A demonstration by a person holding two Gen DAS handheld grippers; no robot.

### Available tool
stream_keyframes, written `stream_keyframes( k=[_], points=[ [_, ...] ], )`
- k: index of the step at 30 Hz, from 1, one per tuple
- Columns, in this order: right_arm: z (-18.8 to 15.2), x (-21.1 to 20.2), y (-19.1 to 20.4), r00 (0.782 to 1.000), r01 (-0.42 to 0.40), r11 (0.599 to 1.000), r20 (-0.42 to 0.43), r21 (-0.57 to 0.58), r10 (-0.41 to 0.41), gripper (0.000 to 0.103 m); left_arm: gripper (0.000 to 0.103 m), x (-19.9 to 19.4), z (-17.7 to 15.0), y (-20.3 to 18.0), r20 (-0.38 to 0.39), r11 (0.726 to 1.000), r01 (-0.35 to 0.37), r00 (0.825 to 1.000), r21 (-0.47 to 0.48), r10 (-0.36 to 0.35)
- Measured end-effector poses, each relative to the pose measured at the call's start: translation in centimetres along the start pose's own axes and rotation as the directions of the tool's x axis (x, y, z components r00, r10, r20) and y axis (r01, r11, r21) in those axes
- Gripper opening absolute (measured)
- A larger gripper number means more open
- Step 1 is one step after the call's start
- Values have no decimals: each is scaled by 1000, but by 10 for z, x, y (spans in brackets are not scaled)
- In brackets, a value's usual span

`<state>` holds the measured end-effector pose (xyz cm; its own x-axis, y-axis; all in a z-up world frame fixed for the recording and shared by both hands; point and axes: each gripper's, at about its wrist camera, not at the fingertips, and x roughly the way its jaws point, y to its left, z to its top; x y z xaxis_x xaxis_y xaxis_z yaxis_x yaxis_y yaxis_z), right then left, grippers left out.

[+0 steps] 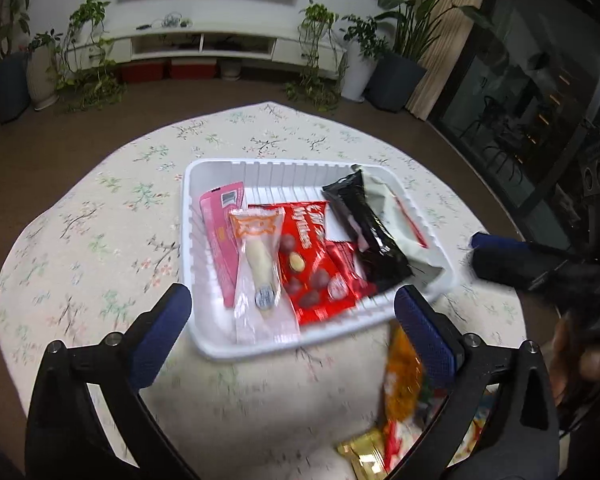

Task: Organize snacks
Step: 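Withdraw both tools from the tray back over the remaining snacks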

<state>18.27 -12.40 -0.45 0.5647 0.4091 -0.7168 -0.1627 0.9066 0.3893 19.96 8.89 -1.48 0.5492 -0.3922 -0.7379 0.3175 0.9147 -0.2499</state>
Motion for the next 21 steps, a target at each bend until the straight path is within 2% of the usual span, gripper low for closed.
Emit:
stream_keyframes(
  k=[4, 7, 9, 14, 21],
  points=[
    [-22, -46, -10, 992, -85, 995, 101, 61, 79, 95, 103, -30, -39, -16, 34, 998, -31, 999, 62, 29],
    [-48, -71, -19, 985, -111, 988, 145, 107, 95, 97, 103, -43, -71, -31, 44, 992, -57, 998, 115, 52],
    [-73, -84, -23, 983, -106, 987, 162, 121, 85, 97, 103, -50, -95, -40, 18, 992, -44, 999, 117, 42],
    [-126, -101, -33, 982, -85, 984, 178, 154, 57, 97, 103, -59, -140, -55, -43, 997, -48, 998, 55, 50],
    [-183, -99, -35, 988, -79, 980, 147, 181, 52, 97, 103, -54, -163, -67, -95, 998, -50, 994, 35, 53]
  ],
)
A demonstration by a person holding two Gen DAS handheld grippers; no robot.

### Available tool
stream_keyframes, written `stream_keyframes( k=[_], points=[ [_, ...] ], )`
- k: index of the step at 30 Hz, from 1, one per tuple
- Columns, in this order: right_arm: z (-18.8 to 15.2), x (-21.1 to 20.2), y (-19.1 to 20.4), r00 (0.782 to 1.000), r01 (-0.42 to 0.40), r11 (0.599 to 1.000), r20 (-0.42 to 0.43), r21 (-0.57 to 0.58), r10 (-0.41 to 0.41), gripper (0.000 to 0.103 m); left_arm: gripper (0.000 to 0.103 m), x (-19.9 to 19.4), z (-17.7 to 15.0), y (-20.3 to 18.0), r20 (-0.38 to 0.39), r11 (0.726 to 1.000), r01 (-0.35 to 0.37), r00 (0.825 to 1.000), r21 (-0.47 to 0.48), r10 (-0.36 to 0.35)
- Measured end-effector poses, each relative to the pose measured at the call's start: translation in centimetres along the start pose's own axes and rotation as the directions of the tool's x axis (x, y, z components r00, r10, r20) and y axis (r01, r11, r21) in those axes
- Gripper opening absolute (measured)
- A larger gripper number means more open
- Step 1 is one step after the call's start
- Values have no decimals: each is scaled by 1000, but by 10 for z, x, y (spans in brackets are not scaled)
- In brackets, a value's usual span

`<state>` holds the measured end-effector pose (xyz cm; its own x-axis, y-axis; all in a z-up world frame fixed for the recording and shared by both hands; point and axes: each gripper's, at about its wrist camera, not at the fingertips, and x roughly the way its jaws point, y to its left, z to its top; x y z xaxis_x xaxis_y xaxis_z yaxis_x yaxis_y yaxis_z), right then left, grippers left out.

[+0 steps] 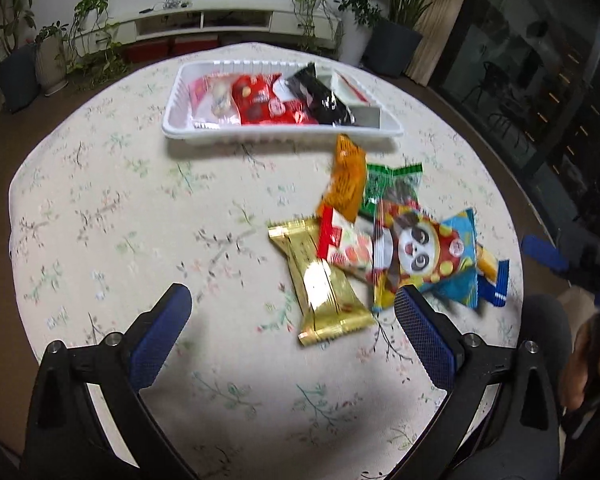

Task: Organize snacks
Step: 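Withdraw both tools from the tray back over the remaining snacks, then lower the left tool onto the gold packet and close it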

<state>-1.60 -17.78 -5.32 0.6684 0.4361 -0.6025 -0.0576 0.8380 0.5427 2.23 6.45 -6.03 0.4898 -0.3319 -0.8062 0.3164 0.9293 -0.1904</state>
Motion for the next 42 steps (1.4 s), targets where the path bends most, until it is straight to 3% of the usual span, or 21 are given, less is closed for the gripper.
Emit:
stream_keyframes(
  k=[16, 23, 35, 42],
  points=[
    [-49, -5, 30, 998, 58, 984, 16, -171, -56, 97, 102, 25, 9, -13, -58, 998, -36, 998, 46, 39],
    [-51, -7, 30, 998, 66, 982, 21, -178, -63, 97, 74, 47, 18, -11, -114, 996, -61, 991, 62, 68],
    [-51, -6, 31, 998, 66, 979, 17, -191, -64, 97, 73, 69, 32, -13, -150, 990, -82, 984, 115, 99],
    [-51, -5, 34, 998, 61, 977, 12, -206, -60, 97, 49, 72, 38, -12, -145, 985, -83, 984, 154, 105]
  ],
)
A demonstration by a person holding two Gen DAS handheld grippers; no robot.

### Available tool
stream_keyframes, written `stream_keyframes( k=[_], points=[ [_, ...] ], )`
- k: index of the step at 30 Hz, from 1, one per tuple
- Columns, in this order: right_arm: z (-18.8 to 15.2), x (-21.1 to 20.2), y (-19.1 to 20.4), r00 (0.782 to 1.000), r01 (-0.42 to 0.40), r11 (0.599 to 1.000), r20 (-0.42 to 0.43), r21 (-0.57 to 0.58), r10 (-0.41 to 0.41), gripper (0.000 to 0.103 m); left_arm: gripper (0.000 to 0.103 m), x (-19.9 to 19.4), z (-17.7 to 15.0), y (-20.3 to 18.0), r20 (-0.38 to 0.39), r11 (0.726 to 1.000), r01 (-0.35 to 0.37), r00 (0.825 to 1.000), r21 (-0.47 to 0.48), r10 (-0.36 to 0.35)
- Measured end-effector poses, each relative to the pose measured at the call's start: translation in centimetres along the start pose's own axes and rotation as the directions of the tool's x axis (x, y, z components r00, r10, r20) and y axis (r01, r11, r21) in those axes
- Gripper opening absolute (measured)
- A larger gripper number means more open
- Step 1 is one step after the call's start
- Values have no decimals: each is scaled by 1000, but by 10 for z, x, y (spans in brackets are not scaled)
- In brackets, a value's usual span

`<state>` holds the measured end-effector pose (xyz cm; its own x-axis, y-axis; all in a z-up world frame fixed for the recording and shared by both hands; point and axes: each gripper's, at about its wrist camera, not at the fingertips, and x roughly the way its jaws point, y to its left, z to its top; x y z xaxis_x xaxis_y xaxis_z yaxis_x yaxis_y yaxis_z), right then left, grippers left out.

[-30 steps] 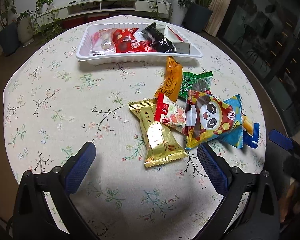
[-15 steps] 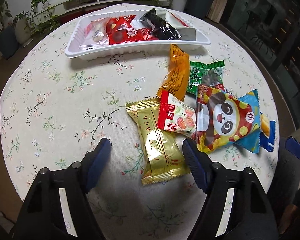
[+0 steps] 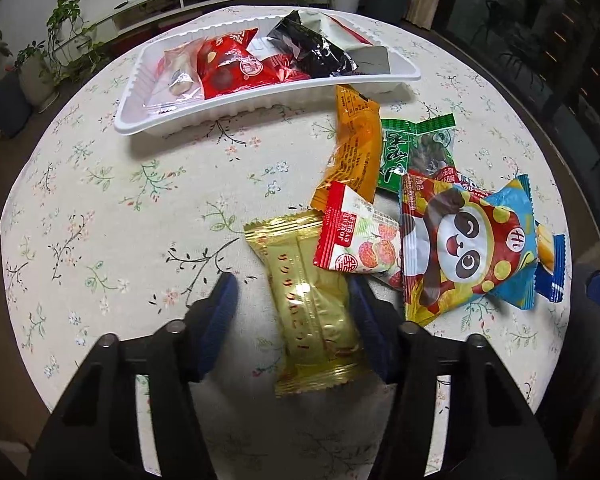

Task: Organize snacks
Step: 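Lower the left tool onto the gold packet and close it, then close the right tool on the panda-print bag while the left tool holds the gold packet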

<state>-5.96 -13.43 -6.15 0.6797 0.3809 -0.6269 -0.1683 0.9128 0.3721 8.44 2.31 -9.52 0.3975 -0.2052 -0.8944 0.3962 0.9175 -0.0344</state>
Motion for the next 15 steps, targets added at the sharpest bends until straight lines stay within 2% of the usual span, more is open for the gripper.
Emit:
stream_keyframes(
  k=[3, 5, 11, 15],
  points=[
    [-1, 2, 2, 1000, -4, 1000, -7, -6, 4, 96, 36, -1, 1, 4, 0, 1000, 2, 1000, 5, -2],
    [-1, 1, 3, 1000, -4, 1000, -9, -9, 4, 96, 33, -3, 1, 7, -1, 1000, 7, 1000, 7, -7],
    [7, -1, 5, 1000, -2, 999, -4, -34, 2, 95, 29, -10, -11, 14, 6, 999, 34, 999, -2, -34],
    [20, 3, 10, 999, 5, 993, -32, -117, -9, 95, 29, -16, -20, 16, 12, 999, 46, 999, -7, -46]
  ],
)
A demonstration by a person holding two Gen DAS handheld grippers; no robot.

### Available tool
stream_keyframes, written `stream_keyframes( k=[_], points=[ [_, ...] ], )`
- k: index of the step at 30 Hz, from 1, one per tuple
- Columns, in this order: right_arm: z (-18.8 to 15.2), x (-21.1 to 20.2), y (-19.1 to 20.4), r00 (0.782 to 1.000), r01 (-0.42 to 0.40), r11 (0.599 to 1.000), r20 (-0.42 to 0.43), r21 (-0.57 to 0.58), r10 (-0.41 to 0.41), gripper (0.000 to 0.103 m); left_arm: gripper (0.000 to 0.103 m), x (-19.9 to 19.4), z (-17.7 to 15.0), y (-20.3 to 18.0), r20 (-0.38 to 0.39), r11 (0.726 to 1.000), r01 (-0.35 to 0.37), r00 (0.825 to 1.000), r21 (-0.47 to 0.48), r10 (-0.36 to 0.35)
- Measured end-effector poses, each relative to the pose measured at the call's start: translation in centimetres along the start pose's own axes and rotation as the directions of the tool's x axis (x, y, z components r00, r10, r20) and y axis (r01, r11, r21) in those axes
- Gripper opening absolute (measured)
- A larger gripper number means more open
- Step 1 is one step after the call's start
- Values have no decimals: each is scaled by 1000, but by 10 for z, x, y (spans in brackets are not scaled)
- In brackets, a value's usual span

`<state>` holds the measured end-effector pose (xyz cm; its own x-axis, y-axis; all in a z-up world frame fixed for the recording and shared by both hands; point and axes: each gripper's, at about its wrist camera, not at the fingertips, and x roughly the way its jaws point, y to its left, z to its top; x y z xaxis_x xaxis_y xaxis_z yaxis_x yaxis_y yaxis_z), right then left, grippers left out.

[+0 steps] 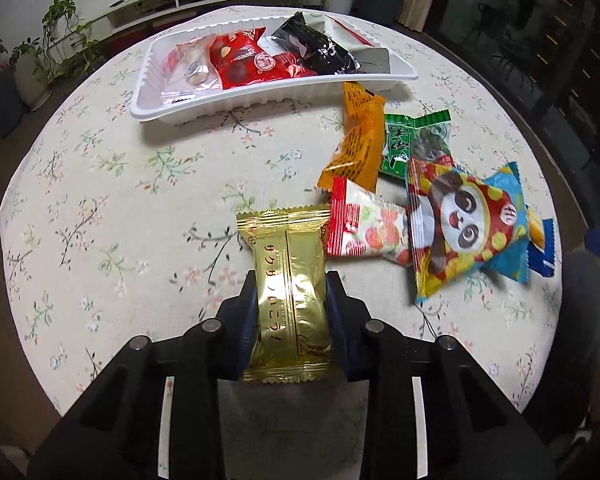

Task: Organize snacks
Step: 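Close the right tool on the panda-print bag while the left tool holds the gold packet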

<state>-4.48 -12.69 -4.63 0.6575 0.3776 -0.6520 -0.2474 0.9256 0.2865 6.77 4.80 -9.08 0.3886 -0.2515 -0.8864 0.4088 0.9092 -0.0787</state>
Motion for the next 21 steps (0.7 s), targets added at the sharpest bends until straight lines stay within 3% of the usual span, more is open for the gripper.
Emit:
stream_keyframes(
  k=[4, 7, 13, 21],
  points=[
    [17, 9, 9, 998, 7, 991, -61, -136, -16, 95, 29, -12, -16, 3, 17, 999, 28, 999, -21, -28],
    [25, 26, 18, 991, 3, 958, -131, -285, -42, 92, 29, -18, -29, 6, 21, 998, 46, 999, -39, -45],
    [41, 71, 21, 949, -48, 897, -300, -440, -96, 82, 29, -27, -44, 3, 32, 996, 73, 997, -50, -71],
    [40, 105, 31, 896, -109, 810, -410, -576, -170, 77, 29, -30, -48, 3, 34, 995, 88, 996, -49, -86]
  ],
)
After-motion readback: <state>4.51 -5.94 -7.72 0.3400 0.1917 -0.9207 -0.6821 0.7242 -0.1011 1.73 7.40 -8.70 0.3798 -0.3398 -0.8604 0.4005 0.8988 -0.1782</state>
